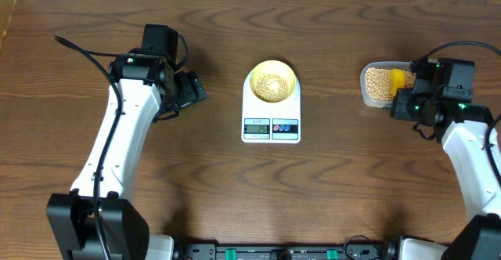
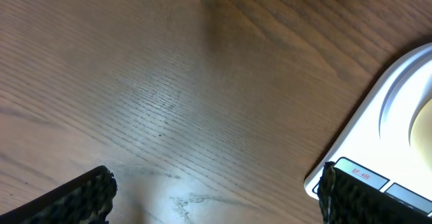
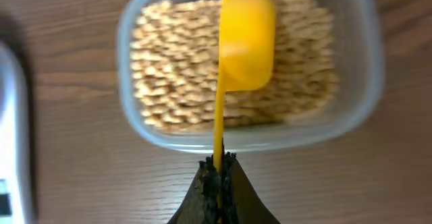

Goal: Scoop item into bowl and weigh 50g on scale

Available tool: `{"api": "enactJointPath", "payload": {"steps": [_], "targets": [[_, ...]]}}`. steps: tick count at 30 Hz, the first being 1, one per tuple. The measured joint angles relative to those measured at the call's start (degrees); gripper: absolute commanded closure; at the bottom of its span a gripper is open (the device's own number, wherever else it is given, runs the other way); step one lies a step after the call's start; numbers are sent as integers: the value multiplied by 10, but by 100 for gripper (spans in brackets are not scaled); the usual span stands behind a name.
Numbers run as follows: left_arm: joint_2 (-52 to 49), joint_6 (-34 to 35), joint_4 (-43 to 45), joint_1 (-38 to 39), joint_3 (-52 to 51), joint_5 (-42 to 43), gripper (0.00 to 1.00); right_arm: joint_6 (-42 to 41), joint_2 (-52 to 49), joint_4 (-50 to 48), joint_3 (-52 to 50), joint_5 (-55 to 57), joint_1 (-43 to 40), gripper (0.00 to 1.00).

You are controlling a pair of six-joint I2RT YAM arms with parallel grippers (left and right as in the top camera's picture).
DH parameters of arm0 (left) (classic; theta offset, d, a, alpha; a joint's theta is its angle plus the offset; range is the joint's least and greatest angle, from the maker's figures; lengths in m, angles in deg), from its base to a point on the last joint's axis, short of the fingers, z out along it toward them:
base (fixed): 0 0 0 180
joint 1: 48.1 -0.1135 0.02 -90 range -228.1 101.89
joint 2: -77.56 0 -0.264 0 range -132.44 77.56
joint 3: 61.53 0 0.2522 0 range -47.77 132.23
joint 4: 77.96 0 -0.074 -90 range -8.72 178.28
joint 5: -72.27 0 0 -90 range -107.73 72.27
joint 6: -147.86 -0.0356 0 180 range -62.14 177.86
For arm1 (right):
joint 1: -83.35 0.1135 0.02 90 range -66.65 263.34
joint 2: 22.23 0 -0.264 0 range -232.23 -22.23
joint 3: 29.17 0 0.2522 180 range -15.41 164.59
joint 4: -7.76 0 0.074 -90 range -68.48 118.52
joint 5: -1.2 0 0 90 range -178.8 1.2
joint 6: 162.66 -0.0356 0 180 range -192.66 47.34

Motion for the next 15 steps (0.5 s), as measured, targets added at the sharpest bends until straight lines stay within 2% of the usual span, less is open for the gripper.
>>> {"api": "enactJointPath", "payload": {"steps": [5,15], "targets": [[0,0,0,0,0,0,2,0,-10,-6,0,-64,0,99],[0,0,0,0,0,0,2,-34,-11,-8,0,-116,-33,99]]}}
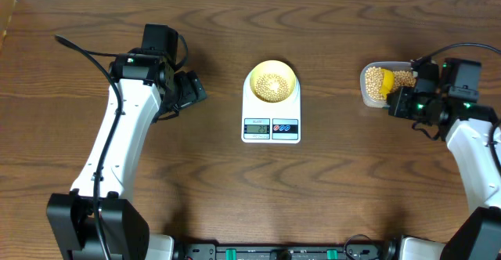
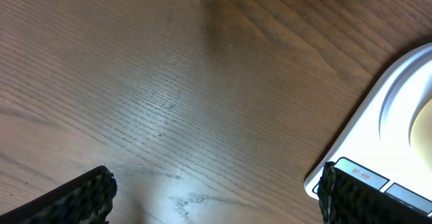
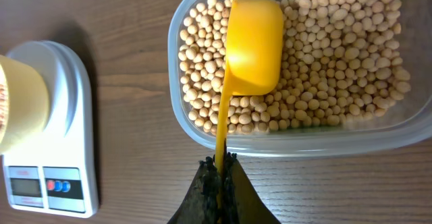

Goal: Scoop item into bowl and weigh 50g on scale

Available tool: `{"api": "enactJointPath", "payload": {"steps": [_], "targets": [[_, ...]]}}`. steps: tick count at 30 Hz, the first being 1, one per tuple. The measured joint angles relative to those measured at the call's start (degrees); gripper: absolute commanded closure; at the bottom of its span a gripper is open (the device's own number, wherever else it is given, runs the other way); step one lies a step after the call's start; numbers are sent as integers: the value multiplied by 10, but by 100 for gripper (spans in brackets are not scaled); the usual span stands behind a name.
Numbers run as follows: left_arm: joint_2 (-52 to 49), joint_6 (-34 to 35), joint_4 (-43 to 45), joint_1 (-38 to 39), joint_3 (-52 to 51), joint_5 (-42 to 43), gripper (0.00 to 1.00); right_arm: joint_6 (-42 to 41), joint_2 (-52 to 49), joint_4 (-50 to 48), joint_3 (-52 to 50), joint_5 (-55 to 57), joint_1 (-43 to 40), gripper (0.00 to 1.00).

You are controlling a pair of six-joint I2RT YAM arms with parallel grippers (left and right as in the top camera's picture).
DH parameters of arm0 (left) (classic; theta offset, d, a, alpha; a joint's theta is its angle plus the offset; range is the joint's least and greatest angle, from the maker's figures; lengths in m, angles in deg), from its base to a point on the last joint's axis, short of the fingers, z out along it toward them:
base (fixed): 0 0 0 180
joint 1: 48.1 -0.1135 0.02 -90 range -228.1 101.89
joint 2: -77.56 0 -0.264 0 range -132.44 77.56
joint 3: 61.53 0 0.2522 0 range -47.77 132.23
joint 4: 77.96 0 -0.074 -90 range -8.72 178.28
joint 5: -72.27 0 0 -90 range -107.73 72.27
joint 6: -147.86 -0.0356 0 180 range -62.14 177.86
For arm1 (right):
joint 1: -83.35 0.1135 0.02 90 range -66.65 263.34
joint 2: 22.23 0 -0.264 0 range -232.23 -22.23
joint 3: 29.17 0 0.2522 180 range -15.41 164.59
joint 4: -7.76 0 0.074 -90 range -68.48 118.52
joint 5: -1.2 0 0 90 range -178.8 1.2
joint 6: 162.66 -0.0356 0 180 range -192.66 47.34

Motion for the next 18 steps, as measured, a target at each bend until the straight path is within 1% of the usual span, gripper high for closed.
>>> {"api": "enactJointPath", "payload": {"steps": [6,18], "targets": [[0,0,0,0,0,0,2,-6,0,11,0,-80,-45,99],[0,0,0,0,0,0,2,-5,0,23,-9,-174,-104,99]]}}
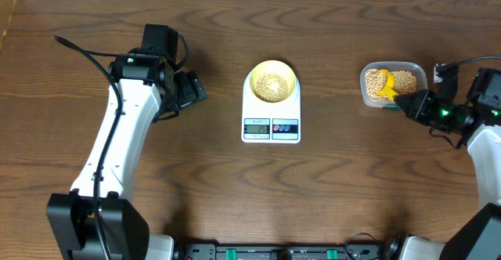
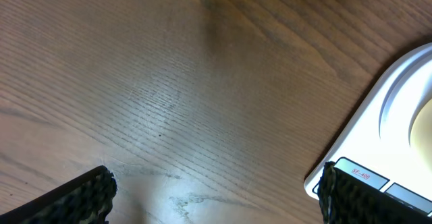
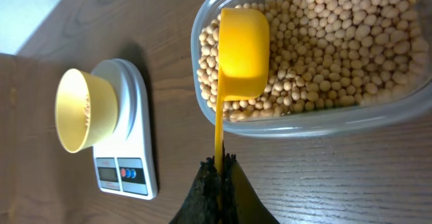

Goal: Scoop item into bowl and weigh 50g on scale

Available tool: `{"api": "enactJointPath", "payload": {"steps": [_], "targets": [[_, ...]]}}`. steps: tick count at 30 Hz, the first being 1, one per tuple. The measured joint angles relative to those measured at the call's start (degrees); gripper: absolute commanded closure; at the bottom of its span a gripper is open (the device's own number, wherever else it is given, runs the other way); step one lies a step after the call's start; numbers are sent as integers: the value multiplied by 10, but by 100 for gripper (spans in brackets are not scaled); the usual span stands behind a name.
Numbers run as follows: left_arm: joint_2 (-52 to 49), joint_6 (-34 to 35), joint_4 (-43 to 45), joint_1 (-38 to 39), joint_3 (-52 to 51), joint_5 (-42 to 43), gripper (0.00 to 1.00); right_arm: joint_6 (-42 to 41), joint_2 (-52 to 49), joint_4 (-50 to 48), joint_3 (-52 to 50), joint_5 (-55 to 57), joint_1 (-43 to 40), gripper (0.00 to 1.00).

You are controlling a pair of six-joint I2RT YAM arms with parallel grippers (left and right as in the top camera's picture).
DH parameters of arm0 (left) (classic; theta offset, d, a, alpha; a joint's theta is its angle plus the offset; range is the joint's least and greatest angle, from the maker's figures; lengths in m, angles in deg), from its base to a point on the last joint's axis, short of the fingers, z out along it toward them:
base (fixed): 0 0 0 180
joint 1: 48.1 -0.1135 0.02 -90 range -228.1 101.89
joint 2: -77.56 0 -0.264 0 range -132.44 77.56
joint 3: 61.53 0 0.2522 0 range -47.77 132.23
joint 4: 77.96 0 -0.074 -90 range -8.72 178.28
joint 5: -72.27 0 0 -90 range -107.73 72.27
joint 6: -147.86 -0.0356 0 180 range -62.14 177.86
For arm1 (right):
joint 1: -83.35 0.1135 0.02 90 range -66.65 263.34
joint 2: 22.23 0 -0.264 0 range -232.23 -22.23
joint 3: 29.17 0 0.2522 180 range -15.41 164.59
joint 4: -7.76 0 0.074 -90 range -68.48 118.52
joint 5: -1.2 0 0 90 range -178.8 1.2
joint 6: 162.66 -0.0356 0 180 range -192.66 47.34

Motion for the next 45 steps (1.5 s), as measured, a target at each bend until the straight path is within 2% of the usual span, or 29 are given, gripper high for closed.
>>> {"api": "enactJointPath", "payload": {"steps": [6,23,35,45], "targets": [[0,0,0,0,0,0,2,0,0,-1,-17,-42,-43,99],[0,0,0,0,0,0,2,-1,0,-12,-43,-256,-199,99],[0,0,0,0,0,0,2,-51,0,-11,-67,-338,-249,99],[0,0,0,0,0,0,2,-110,0,-11,-92,-396,-253,99]]}}
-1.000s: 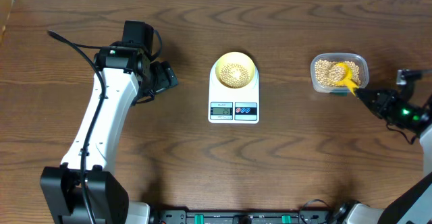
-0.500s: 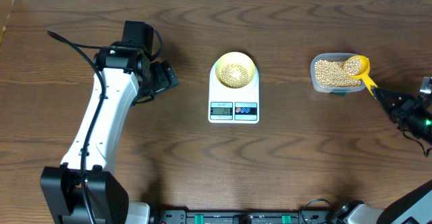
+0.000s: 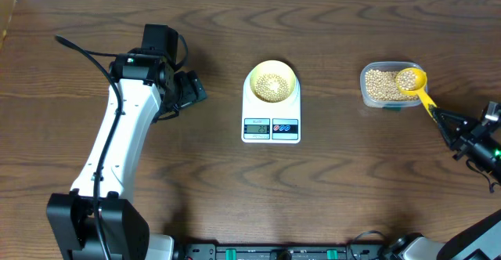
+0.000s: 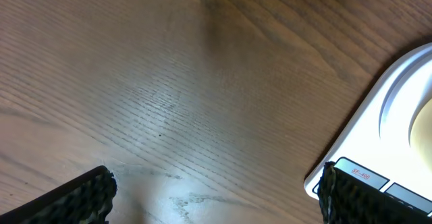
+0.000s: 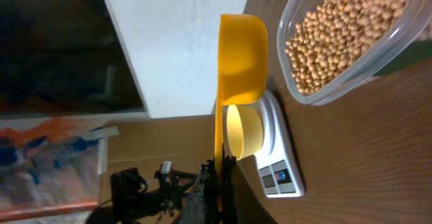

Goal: Scoop item into bowl and weigh 50g on scale

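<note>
A white scale (image 3: 270,123) at the table's middle carries a yellow bowl (image 3: 272,81) with some soybeans in it. To the right stands a clear tub of soybeans (image 3: 382,85). My right gripper (image 3: 448,120) is shut on the handle of a yellow scoop (image 3: 410,80), which holds beans, cup up, over the tub's right end. In the right wrist view the scoop (image 5: 241,55) is seen from below, with the tub (image 5: 344,42), bowl (image 5: 244,131) and scale (image 5: 280,166) beyond. My left gripper (image 4: 216,200) hangs open and empty left of the scale (image 4: 398,116).
The left arm (image 3: 125,127) stretches over the table's left half, its gripper (image 3: 194,89) a short way from the scale. The right arm sits at the table's right edge.
The scoop was dug into the tub's left part, cup turned down. Now it is cup up with beans in it over the tub's right end. The right wrist has moved back right and tilted.
The scoop, held by my right gripper, first lay cup down over the middle of the beans, then at the tub's left part, then dug in there with the wrist tilting. Now it holds beans above the tub. The left arm stayed still throughout.
</note>
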Available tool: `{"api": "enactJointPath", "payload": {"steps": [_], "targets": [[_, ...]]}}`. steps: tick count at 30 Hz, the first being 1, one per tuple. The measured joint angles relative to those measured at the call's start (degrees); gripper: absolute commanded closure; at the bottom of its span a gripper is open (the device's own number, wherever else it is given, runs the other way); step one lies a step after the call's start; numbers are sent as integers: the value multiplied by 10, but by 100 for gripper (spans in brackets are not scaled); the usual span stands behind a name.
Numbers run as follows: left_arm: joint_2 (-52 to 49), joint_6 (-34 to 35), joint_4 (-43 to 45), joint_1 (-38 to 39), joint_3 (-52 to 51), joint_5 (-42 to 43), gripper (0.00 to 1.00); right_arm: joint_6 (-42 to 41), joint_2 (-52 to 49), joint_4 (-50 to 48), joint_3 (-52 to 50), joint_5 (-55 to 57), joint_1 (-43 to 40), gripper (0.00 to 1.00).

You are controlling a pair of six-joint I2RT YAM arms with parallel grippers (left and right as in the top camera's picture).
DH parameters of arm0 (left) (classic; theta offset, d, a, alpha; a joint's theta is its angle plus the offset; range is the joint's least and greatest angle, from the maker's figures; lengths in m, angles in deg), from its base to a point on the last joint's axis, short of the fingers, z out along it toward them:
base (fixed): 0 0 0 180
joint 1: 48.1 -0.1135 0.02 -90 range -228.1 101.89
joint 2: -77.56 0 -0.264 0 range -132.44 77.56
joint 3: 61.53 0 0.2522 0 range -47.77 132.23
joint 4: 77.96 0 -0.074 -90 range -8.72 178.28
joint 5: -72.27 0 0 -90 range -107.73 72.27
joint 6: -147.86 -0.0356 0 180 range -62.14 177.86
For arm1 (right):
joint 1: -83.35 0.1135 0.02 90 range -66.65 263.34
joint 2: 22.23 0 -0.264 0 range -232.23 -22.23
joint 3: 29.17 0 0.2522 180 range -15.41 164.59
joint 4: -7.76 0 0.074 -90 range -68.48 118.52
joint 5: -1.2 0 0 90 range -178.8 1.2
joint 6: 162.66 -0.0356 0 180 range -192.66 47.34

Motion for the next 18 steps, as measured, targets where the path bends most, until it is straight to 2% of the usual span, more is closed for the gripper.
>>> {"api": "enactJointPath", "payload": {"steps": [9,18], "targets": [[0,0,0,0,0,0,2,-21,0,0,-1,-26,44,99],[0,0,0,0,0,0,2,-37,0,-8,-1,-29,122,99]]}}
